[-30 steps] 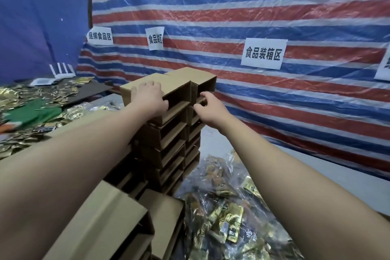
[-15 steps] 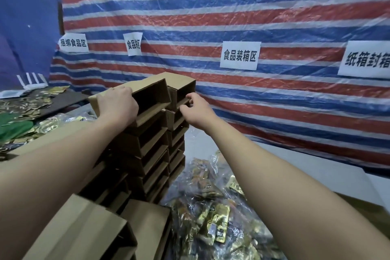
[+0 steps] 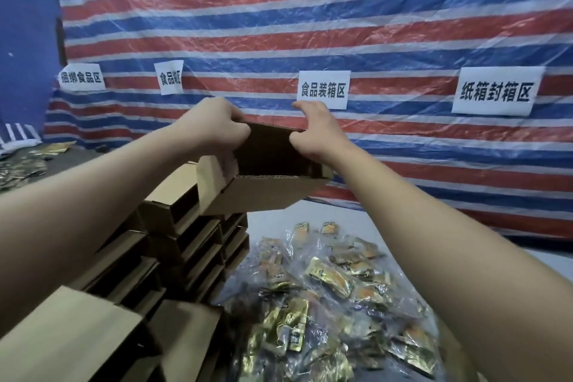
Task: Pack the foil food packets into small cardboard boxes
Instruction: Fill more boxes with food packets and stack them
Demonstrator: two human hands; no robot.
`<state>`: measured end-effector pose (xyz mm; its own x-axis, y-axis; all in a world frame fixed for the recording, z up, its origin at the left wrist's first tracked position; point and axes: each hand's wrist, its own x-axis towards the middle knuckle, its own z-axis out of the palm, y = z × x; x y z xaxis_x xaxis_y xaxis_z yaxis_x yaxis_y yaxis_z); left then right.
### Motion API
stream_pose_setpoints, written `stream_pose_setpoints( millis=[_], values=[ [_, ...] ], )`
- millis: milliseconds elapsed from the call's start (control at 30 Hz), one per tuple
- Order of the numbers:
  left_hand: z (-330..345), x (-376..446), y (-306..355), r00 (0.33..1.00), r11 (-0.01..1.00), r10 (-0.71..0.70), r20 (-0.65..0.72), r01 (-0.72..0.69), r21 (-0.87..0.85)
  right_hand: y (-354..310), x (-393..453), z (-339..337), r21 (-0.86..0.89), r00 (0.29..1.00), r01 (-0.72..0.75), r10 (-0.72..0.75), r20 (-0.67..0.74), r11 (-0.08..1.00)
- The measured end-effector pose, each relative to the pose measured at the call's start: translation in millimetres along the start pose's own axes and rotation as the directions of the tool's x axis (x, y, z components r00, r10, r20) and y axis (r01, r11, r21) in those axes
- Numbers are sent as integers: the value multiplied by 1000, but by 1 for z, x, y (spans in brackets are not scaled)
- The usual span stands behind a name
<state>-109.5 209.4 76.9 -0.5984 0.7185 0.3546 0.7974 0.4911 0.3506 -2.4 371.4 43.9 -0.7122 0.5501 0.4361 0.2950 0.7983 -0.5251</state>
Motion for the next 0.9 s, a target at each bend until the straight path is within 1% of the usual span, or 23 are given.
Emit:
stream_pose_setpoints(
  millis=[100, 167, 300, 400, 500, 567, 633, 700, 833, 900],
  values=[
    [26, 0, 25, 997, 994, 42, 72, -34, -109, 34, -26, -32, -105, 991, -69, 80, 111, 992],
    [49, -3, 41, 987, 984, 86, 135, -62, -169, 57, -48, -46, -192, 979, -110, 140, 151, 975],
    [106, -20, 69, 951, 947, 118, 287, -20, -322, 101, -99, -56, -326, 971, -150, 202, 131, 933],
    [154, -40, 85, 924, 917, 123, 363, 34, -397, 135, -142, -50, -361, 960, -222, 268, 82, 906],
    [205, -73, 88, 885, 881, 153, 440, 80, -467, 169, -190, -27, -407, 938, -283, 338, 71, 869],
    [239, -100, 83, 849, 868, 167, 502, 115, -484, 188, -222, -7, -415, 909, -329, 404, 105, 848],
    [269, -131, 74, 817, 843, 155, 556, 184, -505, 203, -254, 15, -430, 875, -364, 461, 146, 826],
    [297, -160, 63, 797, 831, 138, 589, 230, -507, 213, -284, 39, -445, 846, -383, 501, 183, 810],
    [336, -210, 39, 744, 808, 84, 663, 339, -482, 224, -345, 87, -418, 772, -460, 585, 248, 783],
    [347, -228, 28, 721, 809, 66, 690, 365, -460, 225, -369, 106, -409, 753, -476, 601, 267, 778]
  ],
)
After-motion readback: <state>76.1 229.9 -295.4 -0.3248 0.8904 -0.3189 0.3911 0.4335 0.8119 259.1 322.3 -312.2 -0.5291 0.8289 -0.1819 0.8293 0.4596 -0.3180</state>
